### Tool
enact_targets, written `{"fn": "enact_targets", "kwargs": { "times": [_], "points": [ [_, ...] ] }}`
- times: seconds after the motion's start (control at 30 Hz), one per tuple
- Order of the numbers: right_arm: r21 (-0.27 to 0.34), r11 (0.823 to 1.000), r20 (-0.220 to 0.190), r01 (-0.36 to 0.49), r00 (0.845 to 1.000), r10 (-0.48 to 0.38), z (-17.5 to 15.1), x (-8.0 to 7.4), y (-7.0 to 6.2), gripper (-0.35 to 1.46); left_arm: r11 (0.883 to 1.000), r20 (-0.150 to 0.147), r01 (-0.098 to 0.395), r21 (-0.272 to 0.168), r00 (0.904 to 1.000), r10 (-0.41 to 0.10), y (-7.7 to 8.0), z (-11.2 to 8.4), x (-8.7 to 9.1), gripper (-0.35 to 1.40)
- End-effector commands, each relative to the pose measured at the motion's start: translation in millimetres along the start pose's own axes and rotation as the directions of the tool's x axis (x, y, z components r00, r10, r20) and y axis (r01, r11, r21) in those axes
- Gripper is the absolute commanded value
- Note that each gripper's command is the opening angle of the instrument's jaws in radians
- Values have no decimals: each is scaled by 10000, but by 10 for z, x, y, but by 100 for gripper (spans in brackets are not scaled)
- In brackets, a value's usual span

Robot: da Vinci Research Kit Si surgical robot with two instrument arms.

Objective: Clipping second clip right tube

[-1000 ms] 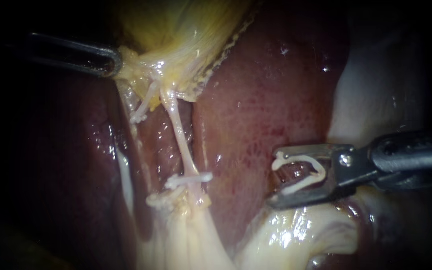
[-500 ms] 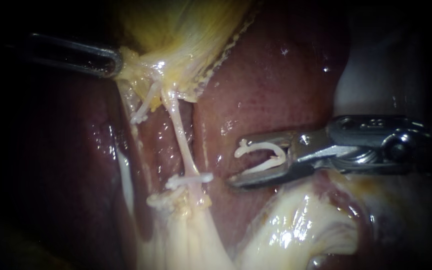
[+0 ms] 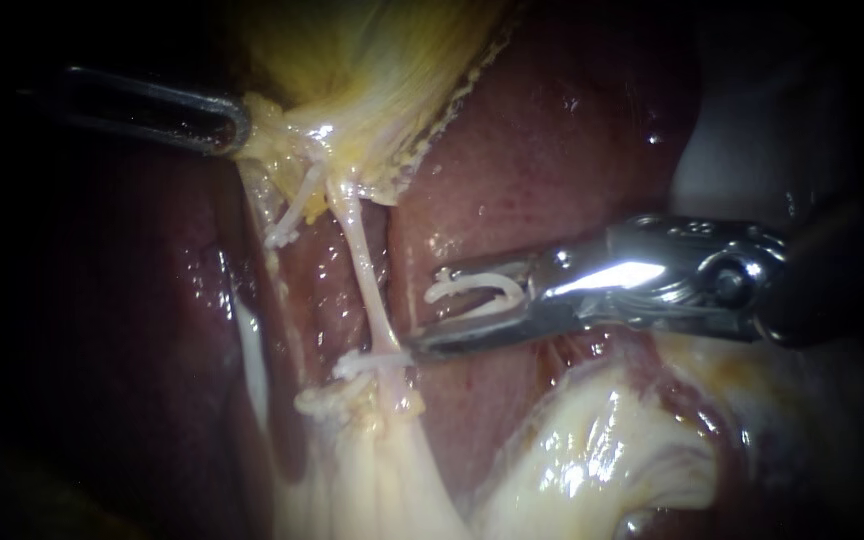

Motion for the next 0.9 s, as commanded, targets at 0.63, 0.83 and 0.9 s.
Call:
{"fn": "enact_targets", "kwargs": {
  "times": [0.63, 0.83, 0.9],
  "points": [
    [2760, 9611, -551, -126, 9981, 289, 51, -7, 27, 48, 10000, -21, -2, 39, 10000, 3, -1, 4, 0, -35],
    [4324, 9015, -1161, -187, 9903, 763, 57, -3, 25, 44, 10000, -18, -3, 34, 10000, 3, -1, 4, 1, -35],
    [4682, 8836, -1513, -115, 9841, 930, 58, -1, 23, 43, 10000, -18, -4, 35, 10000, 4, -1, 5, 1, -35]
  ]
}}
